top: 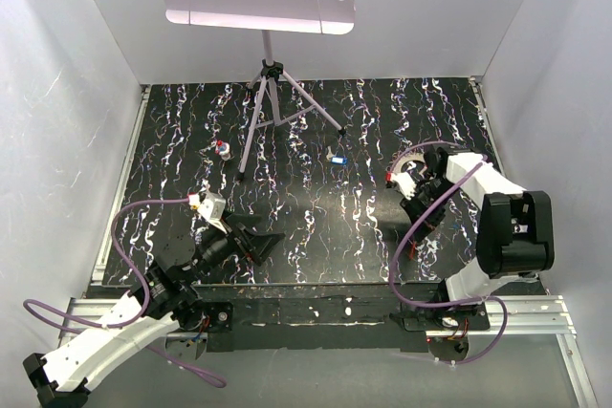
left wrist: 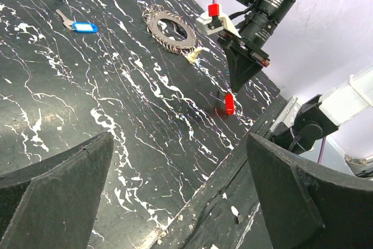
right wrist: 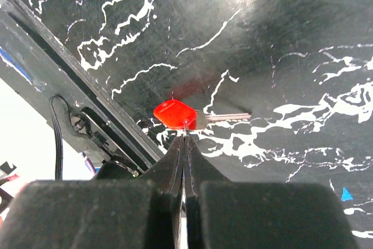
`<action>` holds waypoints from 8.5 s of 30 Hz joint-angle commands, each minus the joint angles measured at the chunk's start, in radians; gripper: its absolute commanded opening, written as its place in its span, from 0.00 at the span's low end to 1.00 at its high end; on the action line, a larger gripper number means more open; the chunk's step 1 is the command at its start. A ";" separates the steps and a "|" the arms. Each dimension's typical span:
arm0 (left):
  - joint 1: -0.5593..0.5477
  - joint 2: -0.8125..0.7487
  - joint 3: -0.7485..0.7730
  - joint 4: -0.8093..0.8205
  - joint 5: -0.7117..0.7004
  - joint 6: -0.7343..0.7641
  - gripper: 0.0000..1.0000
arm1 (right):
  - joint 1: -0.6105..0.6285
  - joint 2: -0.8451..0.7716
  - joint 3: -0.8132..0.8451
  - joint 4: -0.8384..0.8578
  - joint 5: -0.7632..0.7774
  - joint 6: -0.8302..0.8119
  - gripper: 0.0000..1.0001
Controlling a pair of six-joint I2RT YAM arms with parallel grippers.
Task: Put the keys on the keyring
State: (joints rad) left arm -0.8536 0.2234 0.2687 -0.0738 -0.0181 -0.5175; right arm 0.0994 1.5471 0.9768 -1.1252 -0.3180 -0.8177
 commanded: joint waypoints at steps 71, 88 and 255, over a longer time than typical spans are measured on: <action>0.004 0.039 0.004 0.049 -0.008 0.022 0.98 | 0.109 0.194 0.160 0.191 -0.118 0.250 0.01; 0.004 0.033 0.009 0.037 -0.002 0.022 0.98 | 0.089 0.030 0.048 0.235 -0.237 0.206 0.01; 0.004 0.019 0.128 -0.127 -0.019 0.013 0.98 | -0.058 -0.079 0.373 0.111 -0.329 0.176 0.32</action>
State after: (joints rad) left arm -0.8536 0.1810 0.3134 -0.1558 -0.0372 -0.5159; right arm 0.0883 1.5284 1.2629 -0.9783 -0.5007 -0.6765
